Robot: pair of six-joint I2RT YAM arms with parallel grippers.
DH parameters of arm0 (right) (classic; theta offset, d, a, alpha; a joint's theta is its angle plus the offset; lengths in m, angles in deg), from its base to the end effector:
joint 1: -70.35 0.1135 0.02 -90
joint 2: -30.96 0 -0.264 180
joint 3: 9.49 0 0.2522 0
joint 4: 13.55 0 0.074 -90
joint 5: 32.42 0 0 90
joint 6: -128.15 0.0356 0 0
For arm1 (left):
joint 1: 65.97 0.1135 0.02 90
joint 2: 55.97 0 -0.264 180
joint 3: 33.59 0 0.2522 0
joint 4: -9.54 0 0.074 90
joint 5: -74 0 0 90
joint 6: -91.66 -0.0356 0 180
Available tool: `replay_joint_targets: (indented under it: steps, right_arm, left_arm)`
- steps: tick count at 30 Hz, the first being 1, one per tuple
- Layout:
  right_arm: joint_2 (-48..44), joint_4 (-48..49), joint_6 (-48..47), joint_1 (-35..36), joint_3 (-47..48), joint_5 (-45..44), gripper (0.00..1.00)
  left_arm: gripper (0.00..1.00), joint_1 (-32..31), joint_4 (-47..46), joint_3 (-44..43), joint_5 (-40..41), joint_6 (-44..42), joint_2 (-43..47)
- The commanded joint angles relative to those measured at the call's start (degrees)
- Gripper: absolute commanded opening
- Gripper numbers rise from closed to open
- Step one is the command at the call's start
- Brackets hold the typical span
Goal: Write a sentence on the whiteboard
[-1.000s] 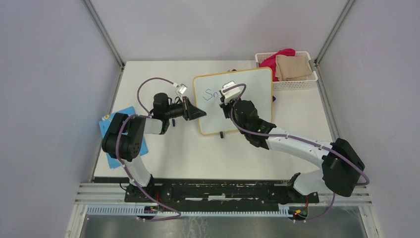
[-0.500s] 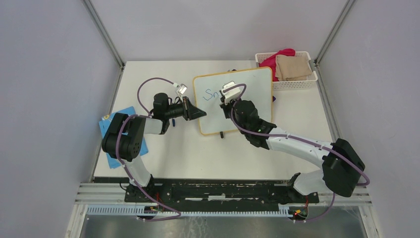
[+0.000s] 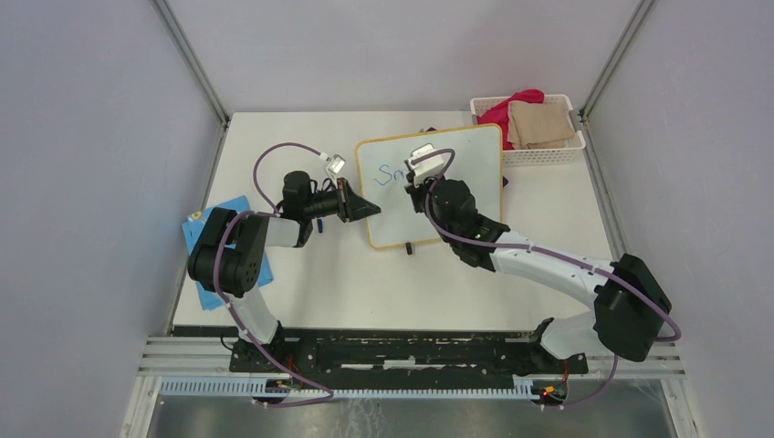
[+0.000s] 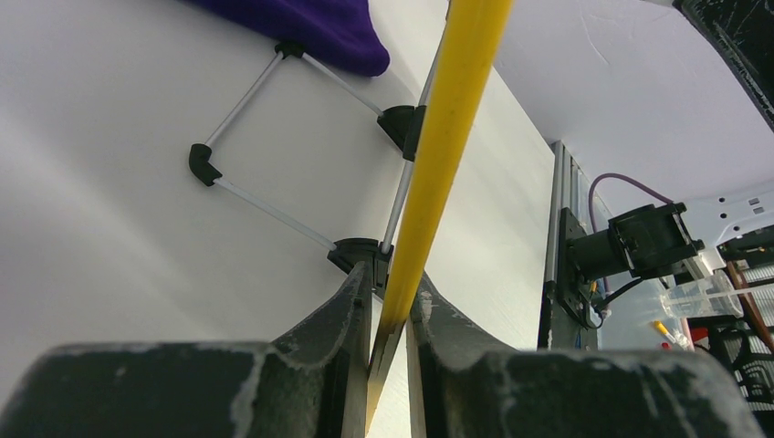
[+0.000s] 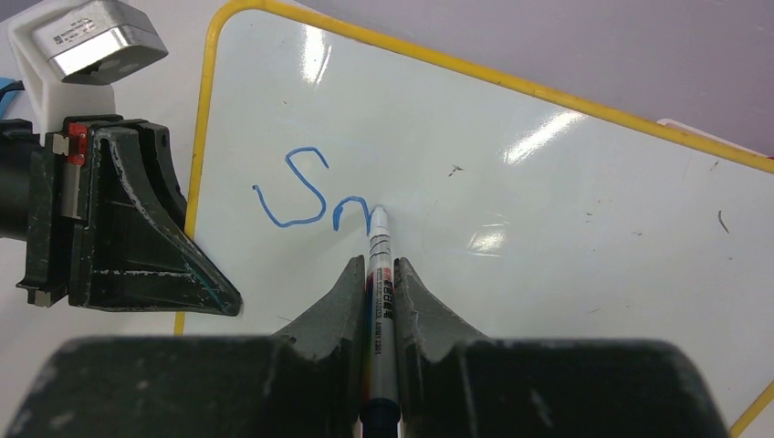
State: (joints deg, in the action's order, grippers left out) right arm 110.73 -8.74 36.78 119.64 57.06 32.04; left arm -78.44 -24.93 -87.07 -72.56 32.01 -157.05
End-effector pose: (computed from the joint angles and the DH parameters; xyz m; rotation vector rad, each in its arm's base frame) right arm 0.2227 0.2353 0.3001 -0.4210 1.6563 0.2404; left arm 0.3177 -0.1007 0.1651 0.4705 1.8621 -1.3964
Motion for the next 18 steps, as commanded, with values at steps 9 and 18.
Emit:
replay_joint_targets:
  steps: [9,18]
  right_arm:
    - [-0.6,0.3,-0.3,-1.8,0.7,-2.3,0.00]
    - [-2.4,0.6,0.2,-1.8,-2.9,-1.6,0.00]
  left_arm:
    - [0.02,-0.1,1.5,0.3,1.2,-2.6,1.9]
    - [0.02,-0.1,1.5,0.2,1.3,-2.6,1.9]
